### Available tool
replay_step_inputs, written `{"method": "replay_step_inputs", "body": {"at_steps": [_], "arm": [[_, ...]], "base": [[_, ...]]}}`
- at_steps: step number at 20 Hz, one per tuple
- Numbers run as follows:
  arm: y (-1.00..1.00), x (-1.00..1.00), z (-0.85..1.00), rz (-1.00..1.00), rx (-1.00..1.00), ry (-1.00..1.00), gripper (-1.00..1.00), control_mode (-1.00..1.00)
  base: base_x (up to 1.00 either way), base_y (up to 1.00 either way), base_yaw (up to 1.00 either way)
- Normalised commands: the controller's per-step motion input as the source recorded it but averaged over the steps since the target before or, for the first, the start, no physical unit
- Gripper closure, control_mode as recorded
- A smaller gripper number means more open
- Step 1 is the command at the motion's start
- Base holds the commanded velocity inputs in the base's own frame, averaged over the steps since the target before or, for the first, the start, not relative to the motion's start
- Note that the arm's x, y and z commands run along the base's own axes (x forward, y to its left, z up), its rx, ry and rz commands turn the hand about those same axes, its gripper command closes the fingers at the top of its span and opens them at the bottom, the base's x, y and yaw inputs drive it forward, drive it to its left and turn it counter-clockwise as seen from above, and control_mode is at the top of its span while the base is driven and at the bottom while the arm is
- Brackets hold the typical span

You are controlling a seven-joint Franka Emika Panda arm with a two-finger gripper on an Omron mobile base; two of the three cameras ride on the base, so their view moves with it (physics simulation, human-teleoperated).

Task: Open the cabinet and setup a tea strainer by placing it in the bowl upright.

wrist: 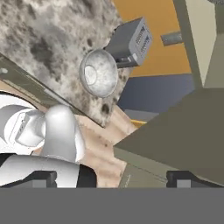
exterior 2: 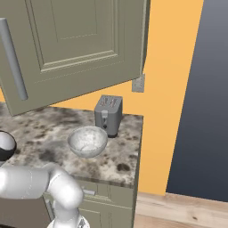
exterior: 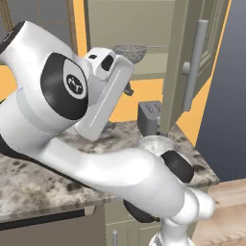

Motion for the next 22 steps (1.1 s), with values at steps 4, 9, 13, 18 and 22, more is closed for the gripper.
{"method": "replay_step_inputs", "body": {"at_steps": [4,9,13,18,22], "arm": [[-0.12,0.46,-0.26,-0.04,-0.11,0.12,-1.0,-1.0],[-0.26,0.46,-0.14,-0.06,-0.22,0.07,-1.0,-1.0],[-0.54,0.48,0.0,0.04,-0.21,0.06,-1.0,-1.0],[-0.58,0.07,0.0,0.07,-0.12,-0.01,-1.0,-1.0],[-0.68,0.0,0.0,-0.08,-0.26,0.01,-1.0,-1.0]], "base": [[0.0,0.0,0.0],[0.0,0.0,0.0],[0.0,0.0,0.0],[0.0,0.0,0.0],[0.0,0.0,0.0]]}}
